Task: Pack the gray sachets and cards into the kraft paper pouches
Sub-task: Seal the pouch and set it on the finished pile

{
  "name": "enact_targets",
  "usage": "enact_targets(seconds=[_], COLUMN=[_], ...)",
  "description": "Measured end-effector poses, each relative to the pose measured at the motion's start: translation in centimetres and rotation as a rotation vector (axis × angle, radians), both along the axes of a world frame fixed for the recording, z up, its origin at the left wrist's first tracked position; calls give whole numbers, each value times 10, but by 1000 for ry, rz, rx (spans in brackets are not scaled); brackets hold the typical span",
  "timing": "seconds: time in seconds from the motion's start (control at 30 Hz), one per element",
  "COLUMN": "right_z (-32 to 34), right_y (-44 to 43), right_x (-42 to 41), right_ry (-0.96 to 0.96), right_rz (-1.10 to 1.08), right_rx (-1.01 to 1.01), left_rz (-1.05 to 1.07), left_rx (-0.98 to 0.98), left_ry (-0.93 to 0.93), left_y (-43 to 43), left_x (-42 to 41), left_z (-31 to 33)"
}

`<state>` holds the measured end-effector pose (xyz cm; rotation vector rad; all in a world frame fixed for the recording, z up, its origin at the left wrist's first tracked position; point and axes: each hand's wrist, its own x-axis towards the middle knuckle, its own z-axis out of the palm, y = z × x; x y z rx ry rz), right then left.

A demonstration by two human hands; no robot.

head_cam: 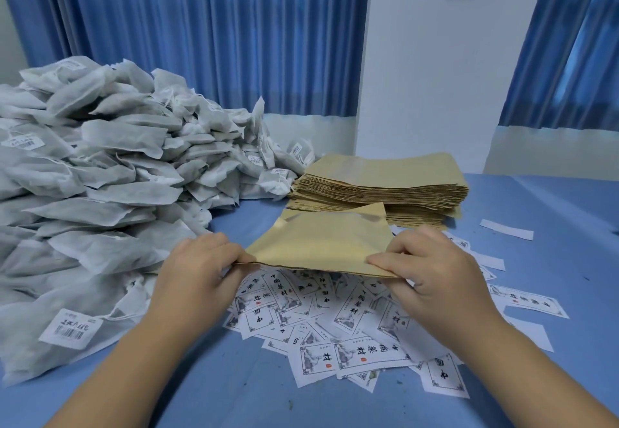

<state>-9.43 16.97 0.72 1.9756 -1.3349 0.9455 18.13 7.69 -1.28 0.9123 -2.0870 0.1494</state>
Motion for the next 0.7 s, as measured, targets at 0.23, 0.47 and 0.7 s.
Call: enact_targets(seconds=[0.23, 0.47, 0.7], right_z=[-4, -6, -8], right_y=[3, 7, 18], right_x=[5, 14, 28], right_ry=[-167, -175, -102], right_rz=[62, 138, 186], right_rx=[94, 179, 113], left_rz=[-259, -497, -583], left_rx=[1008, 1554, 1615], left_ry=[1248, 1266, 1343], left_y=[-1, 7, 2], left_x=[-10, -14, -13], left_z=[7, 12, 10])
